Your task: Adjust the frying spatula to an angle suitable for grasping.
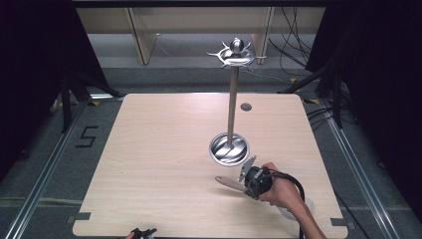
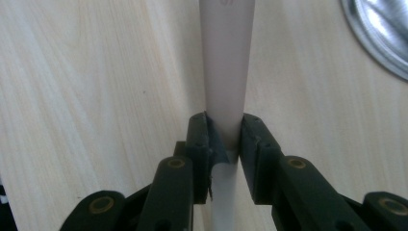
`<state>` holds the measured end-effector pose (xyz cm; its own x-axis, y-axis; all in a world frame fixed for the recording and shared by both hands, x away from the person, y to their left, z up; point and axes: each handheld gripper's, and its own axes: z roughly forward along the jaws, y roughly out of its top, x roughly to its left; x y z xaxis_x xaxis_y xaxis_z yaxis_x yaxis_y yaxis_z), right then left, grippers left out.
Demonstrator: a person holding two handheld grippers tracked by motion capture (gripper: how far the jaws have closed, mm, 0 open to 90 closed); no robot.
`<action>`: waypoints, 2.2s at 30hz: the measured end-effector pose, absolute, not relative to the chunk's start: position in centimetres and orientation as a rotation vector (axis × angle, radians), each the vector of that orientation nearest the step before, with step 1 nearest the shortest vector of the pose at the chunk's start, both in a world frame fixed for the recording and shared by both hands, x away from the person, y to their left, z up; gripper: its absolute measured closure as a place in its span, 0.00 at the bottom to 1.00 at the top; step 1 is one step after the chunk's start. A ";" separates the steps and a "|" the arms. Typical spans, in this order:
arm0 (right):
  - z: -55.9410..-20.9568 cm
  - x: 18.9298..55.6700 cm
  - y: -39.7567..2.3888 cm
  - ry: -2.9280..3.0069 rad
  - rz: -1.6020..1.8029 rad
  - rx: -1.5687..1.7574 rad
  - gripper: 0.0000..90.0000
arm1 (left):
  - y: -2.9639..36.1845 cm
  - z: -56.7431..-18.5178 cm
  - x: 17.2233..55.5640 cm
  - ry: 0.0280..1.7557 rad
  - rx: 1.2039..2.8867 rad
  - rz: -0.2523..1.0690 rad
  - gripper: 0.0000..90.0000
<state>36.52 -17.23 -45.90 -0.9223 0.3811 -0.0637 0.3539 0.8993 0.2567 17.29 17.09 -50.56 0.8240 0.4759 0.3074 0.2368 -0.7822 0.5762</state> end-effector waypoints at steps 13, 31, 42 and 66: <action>-43.9 37.0 -20.0 2.806 0.687 0.561 0.84 | 17.2 -50.5 17.2 0.522 2.471 0.585 0.21; -39.1 35.7 -22.0 2.595 1.068 0.625 0.84 | 17.2 -50.4 17.2 0.517 2.473 0.591 0.21; -37.8 35.8 -22.2 2.485 1.300 0.601 0.84 | 17.2 -50.4 17.2 0.519 2.494 0.572 0.21; -34.5 36.7 -20.5 2.297 1.489 0.613 0.84 | 17.2 -50.5 17.3 0.525 2.477 0.581 0.21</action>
